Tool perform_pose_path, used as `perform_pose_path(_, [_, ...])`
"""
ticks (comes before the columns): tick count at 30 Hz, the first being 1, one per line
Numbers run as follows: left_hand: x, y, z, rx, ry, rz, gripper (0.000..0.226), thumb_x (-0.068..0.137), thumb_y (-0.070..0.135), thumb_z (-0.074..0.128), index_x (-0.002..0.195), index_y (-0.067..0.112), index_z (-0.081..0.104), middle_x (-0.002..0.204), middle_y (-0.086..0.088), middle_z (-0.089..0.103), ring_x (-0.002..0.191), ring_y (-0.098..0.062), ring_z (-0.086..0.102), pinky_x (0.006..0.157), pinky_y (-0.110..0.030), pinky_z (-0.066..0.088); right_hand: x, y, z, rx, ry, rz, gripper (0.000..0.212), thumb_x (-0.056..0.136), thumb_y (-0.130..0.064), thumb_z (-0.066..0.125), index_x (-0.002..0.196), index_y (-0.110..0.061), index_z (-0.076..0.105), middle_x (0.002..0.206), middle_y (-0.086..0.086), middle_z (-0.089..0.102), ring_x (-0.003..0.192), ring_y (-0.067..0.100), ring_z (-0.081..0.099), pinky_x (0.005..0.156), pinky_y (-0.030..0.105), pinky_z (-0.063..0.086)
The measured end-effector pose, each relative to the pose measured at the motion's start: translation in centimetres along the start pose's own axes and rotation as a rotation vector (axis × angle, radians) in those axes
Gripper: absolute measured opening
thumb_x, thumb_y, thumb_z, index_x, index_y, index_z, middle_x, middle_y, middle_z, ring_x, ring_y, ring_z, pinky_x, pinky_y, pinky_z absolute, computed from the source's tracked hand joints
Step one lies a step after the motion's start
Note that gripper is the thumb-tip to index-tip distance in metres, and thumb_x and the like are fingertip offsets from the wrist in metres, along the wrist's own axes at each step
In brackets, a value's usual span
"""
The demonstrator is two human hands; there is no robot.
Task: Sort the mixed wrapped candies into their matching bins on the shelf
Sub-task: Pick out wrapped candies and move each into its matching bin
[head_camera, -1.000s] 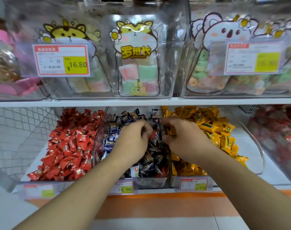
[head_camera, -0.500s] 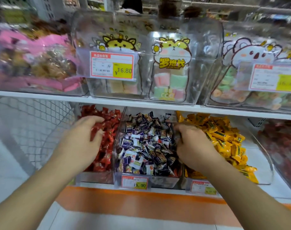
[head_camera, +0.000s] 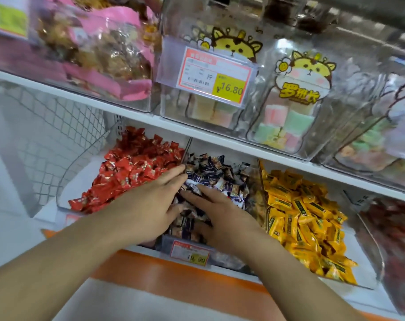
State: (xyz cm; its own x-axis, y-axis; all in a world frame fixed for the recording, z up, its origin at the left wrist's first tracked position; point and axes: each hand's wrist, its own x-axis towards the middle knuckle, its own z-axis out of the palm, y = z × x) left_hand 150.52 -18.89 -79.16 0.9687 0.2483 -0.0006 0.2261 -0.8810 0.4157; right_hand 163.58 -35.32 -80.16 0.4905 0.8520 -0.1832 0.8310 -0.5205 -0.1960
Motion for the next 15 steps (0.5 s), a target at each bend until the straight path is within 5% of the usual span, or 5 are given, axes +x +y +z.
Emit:
perform_pose_path(4, [0.0,0.2,0.0,0.002,-0.008,-0.004,0.068,0.107,0.046,0.043,0.163,0.035,0.008,0.163,0.031,-0.025,0.149,-0.012,0.035,0.109,-0.035,0.046,1.5,1.3,0.6,-0.102,0.157,0.008,0.061,0.105,-0.05,0.049,0.156,-0.059,0.017,0.168,-0.012,0.023,0.155,0.019,0.023,0.109,0.044,0.048])
perform_pose_path(10, [0.2,0.0,-0.1,0.049,-0.03,-0.027,0.059,0.107,0.044,0.044,0.159,0.025,0.024,0.165,0.028,-0.02,0.113,-0.006,0.058,0.086,-0.031,0.054,4.7,4.0,-0.8,-0.263,0.2,0.092,0.051,0.104,-0.056,0.044,0.152,-0.057,0.027,0.16,-0.008,0.038,0.149,0.027,0.031,0.114,0.052,0.04])
perform_pose_path(15, [0.5,-0.4,0.1,0.044,-0.033,-0.017,0.057,0.107,0.045,0.046,0.158,0.027,0.027,0.165,0.03,-0.017,0.114,-0.01,0.061,0.088,-0.038,0.056,5.6,5.5,-1.6,-0.341,0.328,0.161,0.054,0.101,-0.048,0.055,0.152,-0.044,0.04,0.145,0.0,0.052,0.14,0.034,0.041,0.11,0.051,0.043])
